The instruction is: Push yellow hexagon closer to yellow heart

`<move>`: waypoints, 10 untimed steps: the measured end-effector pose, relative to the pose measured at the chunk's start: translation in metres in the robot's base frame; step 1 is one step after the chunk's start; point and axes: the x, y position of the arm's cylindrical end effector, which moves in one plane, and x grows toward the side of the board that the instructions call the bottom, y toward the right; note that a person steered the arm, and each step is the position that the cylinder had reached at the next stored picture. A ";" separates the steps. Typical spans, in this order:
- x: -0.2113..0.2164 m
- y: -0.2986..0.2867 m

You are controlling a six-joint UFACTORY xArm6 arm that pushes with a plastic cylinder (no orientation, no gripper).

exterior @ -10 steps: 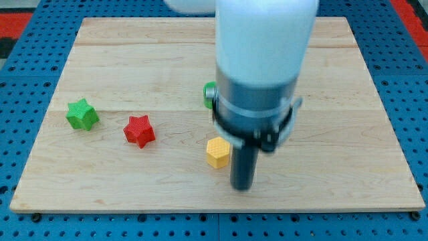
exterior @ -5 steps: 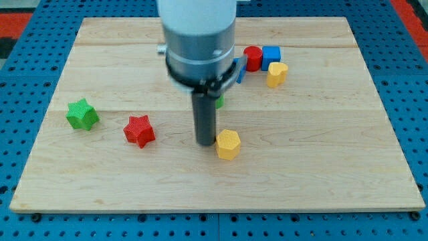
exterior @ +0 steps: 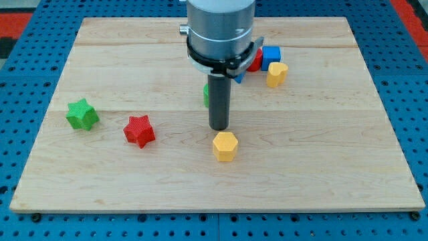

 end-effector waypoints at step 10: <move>0.079 -0.021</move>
